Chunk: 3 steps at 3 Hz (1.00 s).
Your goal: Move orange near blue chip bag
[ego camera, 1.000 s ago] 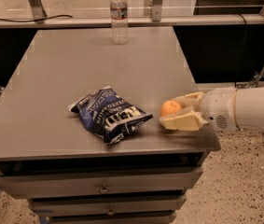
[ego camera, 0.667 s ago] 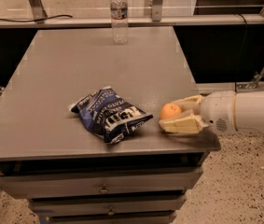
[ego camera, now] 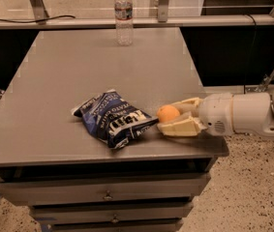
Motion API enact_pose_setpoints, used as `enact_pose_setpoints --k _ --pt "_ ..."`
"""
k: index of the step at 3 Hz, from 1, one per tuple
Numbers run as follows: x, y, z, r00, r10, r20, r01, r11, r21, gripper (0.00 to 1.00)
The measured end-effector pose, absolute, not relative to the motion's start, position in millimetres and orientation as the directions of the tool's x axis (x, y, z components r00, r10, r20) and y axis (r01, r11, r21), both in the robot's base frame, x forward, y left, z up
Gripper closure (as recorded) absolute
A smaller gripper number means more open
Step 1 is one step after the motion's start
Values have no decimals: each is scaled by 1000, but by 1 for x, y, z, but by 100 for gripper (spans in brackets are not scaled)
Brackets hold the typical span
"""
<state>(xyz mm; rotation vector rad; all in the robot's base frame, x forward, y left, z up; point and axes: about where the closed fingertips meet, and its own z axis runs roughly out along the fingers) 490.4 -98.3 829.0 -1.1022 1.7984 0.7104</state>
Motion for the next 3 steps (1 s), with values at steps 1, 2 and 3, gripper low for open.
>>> enact_pose_setpoints --k 1,2,3 --pt "491 -95 828 -210 -394 -895 -903 428 23 84" --pt "492 -92 828 -205 -398 -894 -909 417 22 60" --pt "492 -90 828 -200 -400 -895 -914 406 23 37"
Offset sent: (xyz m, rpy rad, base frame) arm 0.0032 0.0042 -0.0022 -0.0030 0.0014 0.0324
